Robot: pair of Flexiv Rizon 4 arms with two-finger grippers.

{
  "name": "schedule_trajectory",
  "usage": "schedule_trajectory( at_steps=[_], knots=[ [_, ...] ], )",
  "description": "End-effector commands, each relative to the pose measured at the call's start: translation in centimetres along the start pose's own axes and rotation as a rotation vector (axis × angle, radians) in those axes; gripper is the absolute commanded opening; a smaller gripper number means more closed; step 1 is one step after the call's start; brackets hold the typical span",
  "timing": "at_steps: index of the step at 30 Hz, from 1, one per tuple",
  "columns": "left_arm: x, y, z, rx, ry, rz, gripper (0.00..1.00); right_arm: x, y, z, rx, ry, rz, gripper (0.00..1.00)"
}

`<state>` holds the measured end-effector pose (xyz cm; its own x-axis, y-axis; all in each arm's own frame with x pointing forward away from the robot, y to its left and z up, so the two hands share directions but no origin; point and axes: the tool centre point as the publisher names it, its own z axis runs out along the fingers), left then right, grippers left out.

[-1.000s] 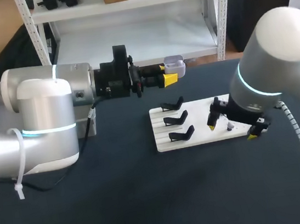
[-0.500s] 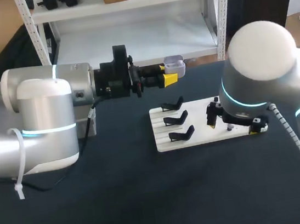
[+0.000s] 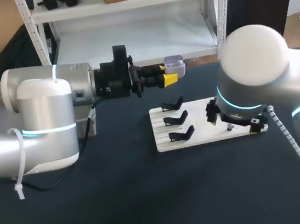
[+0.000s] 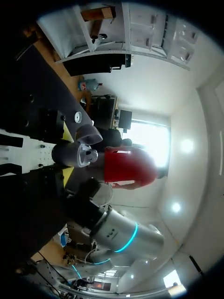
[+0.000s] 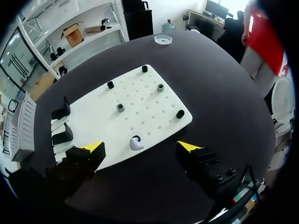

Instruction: Pick up each earbud case from the left stands, insert the matching earbuds, close the lid, and place the case in the box.

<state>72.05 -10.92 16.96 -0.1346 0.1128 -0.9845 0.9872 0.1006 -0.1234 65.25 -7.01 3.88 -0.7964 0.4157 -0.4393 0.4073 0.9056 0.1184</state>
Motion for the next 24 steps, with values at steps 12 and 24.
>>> schedule_trajectory(
  at_steps=[12, 24],
  knots=[
    [0.0, 0.0, 0.0, -0.001, -0.002, 0.001, 0.0, 1.2, -0.2, 0.3, 0.016, 0.033, -0.009, 0.55],
    [0.0, 0.0, 0.0, -0.001, -0.002, 0.001, 0.0, 0.7, 0.0, 1.4, 0.006, 0.042, -0.017, 0.46]
  ],
)
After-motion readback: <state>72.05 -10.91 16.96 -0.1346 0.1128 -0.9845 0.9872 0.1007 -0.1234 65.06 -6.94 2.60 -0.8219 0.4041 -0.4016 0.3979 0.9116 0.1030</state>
